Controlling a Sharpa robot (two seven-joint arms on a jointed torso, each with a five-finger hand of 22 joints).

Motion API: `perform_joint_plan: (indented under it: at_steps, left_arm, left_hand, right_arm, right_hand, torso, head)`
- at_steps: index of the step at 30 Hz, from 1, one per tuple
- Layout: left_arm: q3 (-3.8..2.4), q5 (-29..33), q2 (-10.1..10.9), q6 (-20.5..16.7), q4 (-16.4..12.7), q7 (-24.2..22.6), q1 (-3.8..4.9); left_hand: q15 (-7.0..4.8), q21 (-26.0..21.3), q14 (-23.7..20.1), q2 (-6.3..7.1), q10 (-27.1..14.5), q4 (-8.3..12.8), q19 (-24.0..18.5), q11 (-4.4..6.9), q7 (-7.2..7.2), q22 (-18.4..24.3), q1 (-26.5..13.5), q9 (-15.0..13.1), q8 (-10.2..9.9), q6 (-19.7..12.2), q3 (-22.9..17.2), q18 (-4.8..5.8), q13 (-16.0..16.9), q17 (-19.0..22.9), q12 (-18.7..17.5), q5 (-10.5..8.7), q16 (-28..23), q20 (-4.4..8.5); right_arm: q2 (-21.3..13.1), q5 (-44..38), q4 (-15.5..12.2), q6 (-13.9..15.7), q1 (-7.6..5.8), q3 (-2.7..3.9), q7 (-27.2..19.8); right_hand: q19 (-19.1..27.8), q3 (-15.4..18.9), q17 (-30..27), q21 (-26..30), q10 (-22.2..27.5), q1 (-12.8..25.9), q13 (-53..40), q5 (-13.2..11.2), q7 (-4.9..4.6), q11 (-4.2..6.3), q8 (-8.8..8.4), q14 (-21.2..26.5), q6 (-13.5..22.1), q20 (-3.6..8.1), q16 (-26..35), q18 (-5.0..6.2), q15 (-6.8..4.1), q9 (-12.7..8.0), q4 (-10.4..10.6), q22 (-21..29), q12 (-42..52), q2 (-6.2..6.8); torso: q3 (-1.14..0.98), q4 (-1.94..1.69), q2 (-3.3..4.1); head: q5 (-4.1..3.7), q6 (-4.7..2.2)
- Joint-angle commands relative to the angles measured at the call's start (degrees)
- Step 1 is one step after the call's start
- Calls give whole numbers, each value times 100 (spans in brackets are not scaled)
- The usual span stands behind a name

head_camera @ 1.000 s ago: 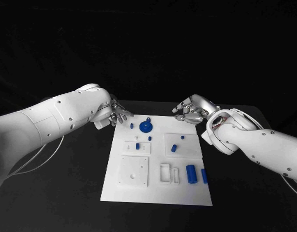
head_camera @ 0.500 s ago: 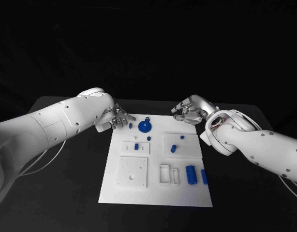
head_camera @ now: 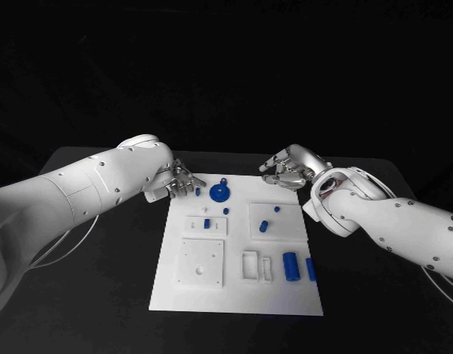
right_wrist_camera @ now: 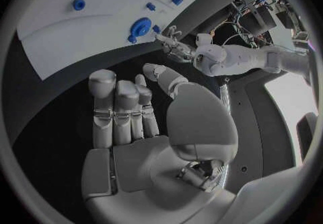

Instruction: Assemble the parts on the task board

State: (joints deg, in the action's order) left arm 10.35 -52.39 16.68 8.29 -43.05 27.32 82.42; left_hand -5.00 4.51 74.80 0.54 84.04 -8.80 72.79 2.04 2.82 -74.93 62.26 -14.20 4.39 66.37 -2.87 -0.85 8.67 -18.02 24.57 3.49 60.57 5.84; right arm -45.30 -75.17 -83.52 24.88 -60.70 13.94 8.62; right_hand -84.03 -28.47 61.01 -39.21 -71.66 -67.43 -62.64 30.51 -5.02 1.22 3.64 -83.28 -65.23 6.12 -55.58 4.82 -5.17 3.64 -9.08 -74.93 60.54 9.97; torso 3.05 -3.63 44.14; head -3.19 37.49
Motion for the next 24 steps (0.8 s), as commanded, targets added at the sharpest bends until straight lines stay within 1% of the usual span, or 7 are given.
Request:
perform_joint_plan:
  at_steps: [1, 4, 6, 8, 11, 21, 24]
  left_arm:
    - [-1, -27, -27, 203, -13, -66, -1]
    - [-1, -26, -32, 259, -5, -54, -1]
    - [-1, -26, -34, 288, -1, -49, -2]
    - [-1, -26, -34, 310, 1, -45, -2]
    - [-1, -26, -36, 325, 0, -45, -3]
    - [-1, -18, -49, 324, -7, -52, -4]
    - [-1, -12, -51, 318, -3, -55, -5]
  left_hand:
    - [5, -29, -31, -117, 52, 119, 37, -28, 3, -76, 26, 15, 7, -37, 65, 85, 11, 7, 2, 71, 37, -9]
    - [5, -28, -39, -233, 41, 260, 33, -28, 5, -79, 132, 33, 1, -30, 83, 85, 10, 10, 1, 252, 41, -10]
    - [3, -27, -43, -287, 37, 360, 29, -23, -3, -80, 204, 47, 1, -19, 99, 85, 9, 12, 0, 424, 43, -10]
    - [2, -27, -47, -326, 33, 429, 26, -20, -8, -80, 237, 63, -2, -11, 127, 85, 7, 15, -1, 480, 45, -10]
    - [3, -27, -52, -360, 28, 492, 24, -20, -7, -81, 287, 76, -5, -12, 137, 85, 5, 17, -4, 506, 45, -9]
    - [-1, -26, -54, -435, 29, 546, 22, -17, -21, -82, 380, 84, 4, 11, 120, 85, 2, 21, -7, 502, 47, -8]
    - [-5, -26, -53, -493, 33, 567, 21, -14, -32, -83, 436, 79, 13, 32, 88, 85, 2, 21, -6, 506, 49, -7]
  right_arm:
    - [8, -5, 1, 18, 1, 4, -11]
    - [12, -5, 6, 12, 1, 4, -8]
    - [12, -5, 8, 9, 1, 4, -4]
    - [13, -5, 10, 6, 1, 5, 0]
    - [17, -5, 12, 2, 1, 5, 6]
    - [31, -5, 22, 2, 1, 5, 10]
    - [34, -5, 24, 2, 1, 5, 10]
  right_hand:
    - [-155, 32, -5, 20, 26, 20, 5, -22, -6, -1, -12, 22, 39, -10, 29, 42, 21, -8, -5, -442, -23, -1]
    - [-155, 32, -5, 20, 26, 20, 5, -22, -6, -1, -12, 22, 39, -10, 29, 42, 21, -8, -5, -442, -23, -1]
    - [-155, 32, -5, 20, 26, 20, 5, -22, -6, -1, -12, 22, 39, -10, 29, 42, 21, -8, -5, -442, -23, -1]
    - [-155, 32, -5, 20, 26, 20, 5, -22, -6, -1, -12, 22, 39, -10, 29, 42, 21, -8, -5, -442, -23, -1]
    - [-155, 32, -5, 20, 26, 20, 5, -22, -6, -1, -12, 22, 39, -10, 29, 42, 21, -8, -5, -442, -23, -1]
    - [-155, 32, -5, 20, 26, 20, 5, -22, -6, -1, -12, 22, 39, -10, 29, 42, 21, -8, -5, -442, -23, -1]
    - [-155, 32, -5, 20, 26, 20, 5, -22, -6, -1, -12, 22, 39, -10, 29, 42, 21, -8, -5, -442, -23, -1]
  torso:
    - [-1, 5, 1]
    - [2, 7, 0]
    - [3, 3, 1]
    - [4, -3, 4]
    - [4, -2, 2]
    - [5, 1, 8]
    - [4, 0, 4]
  head:
    - [0, -8]
    - [-3, -6]
    - [-5, -6]
    - [-12, -4]
    - [-16, -3]
    - [-18, 1]
    - [-20, 6]
